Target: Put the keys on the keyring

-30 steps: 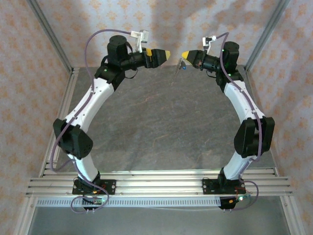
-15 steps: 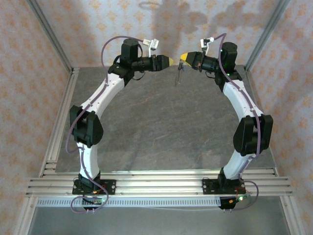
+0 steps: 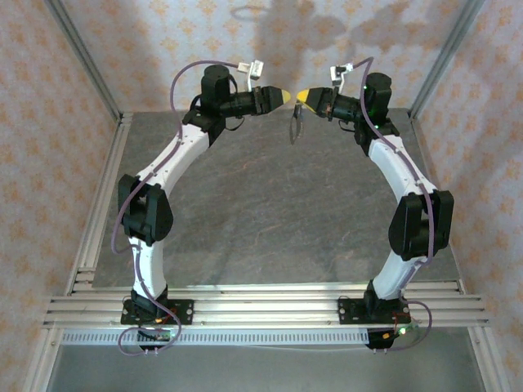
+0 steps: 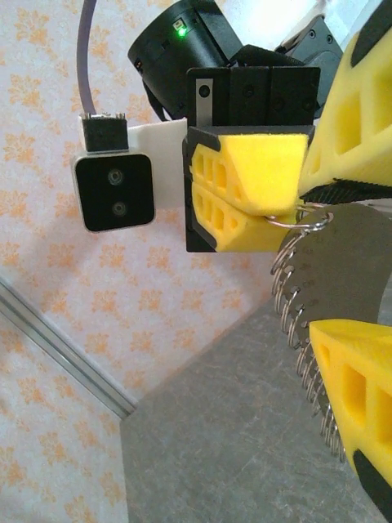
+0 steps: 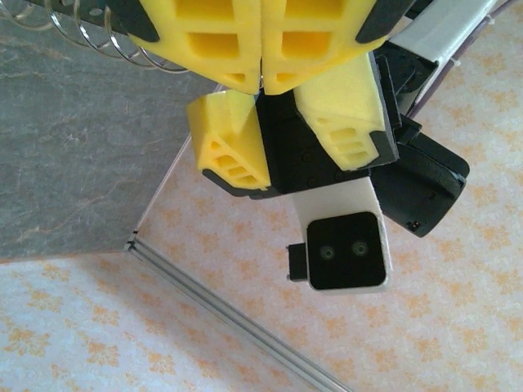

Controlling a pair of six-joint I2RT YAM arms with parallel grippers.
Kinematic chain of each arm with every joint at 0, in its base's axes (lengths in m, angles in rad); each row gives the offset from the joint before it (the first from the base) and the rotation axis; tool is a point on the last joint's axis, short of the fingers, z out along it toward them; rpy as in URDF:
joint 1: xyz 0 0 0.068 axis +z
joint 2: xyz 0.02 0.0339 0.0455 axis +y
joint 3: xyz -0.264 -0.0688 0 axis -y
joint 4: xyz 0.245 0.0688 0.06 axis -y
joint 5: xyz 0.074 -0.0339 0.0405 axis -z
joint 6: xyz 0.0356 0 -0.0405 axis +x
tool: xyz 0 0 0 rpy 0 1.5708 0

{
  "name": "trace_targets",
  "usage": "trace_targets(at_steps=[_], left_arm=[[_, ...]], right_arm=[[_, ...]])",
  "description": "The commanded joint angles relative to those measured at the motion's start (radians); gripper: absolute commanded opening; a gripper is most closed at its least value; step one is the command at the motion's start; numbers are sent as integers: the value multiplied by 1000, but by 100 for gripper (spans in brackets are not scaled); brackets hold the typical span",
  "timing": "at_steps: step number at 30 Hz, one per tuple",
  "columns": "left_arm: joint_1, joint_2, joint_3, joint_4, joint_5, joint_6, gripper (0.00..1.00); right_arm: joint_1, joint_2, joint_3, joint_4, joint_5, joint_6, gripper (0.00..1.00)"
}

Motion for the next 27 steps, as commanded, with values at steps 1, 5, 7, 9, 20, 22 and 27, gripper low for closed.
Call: trace_targets(at_steps=[1, 5, 7, 9, 20, 22, 27], left_arm=[[5, -19, -15, 98, 26, -44, 42], [3, -18, -18, 125, 28, -66, 42], [3, -20, -22, 134, 28, -73, 41], [3, -21, -25, 144, 28, -80, 41], [-15, -17, -32, 173, 39, -96, 33], [-17, -19, -37, 174, 41, -93, 32], [-21, -28, -63, 193, 48, -97, 31]], right_arm=[[8, -5, 0, 86, 8, 20, 0], [12, -3, 0, 98, 14, 30, 0], [14, -1, 0, 102, 17, 32, 0], [15, 0, 0, 103, 17, 33, 0], [29, 11, 4, 111, 21, 38, 0], [28, 11, 2, 112, 22, 38, 0], [29, 9, -3, 114, 28, 38, 0]])
